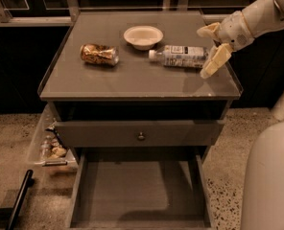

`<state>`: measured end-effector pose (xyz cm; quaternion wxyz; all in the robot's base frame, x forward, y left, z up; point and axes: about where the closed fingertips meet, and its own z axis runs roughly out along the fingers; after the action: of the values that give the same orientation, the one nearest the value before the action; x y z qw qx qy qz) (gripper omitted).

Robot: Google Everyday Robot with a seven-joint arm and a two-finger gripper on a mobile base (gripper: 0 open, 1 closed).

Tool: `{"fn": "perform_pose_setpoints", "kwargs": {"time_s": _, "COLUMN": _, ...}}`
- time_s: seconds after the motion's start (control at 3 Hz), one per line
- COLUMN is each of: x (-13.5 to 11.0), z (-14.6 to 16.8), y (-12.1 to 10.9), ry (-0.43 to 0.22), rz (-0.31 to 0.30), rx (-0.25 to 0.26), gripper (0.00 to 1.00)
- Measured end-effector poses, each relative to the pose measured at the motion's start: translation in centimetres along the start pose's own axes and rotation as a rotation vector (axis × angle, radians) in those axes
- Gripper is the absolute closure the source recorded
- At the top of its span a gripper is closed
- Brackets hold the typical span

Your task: Place blue plastic bottle into middle drawer

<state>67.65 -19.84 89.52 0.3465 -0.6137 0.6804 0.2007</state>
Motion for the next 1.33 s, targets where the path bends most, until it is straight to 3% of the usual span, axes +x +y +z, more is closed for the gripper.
{"fn": "perform_pose_setpoints", "kwargs": {"time_s": 0.33, "x": -0.6, "z": 1.5, "y": -1.6, "ry": -0.025, "rz": 0.056, "rx": -0.006, "gripper": 0.00}}
{"fn": "perform_pose_setpoints", "kwargs": {"time_s": 1.33, "x": -1.0, "z": 3.5, "y": -2.8, "ry": -0.047, "rz": 0.069, "rx": -0.013, "gripper": 0.00}}
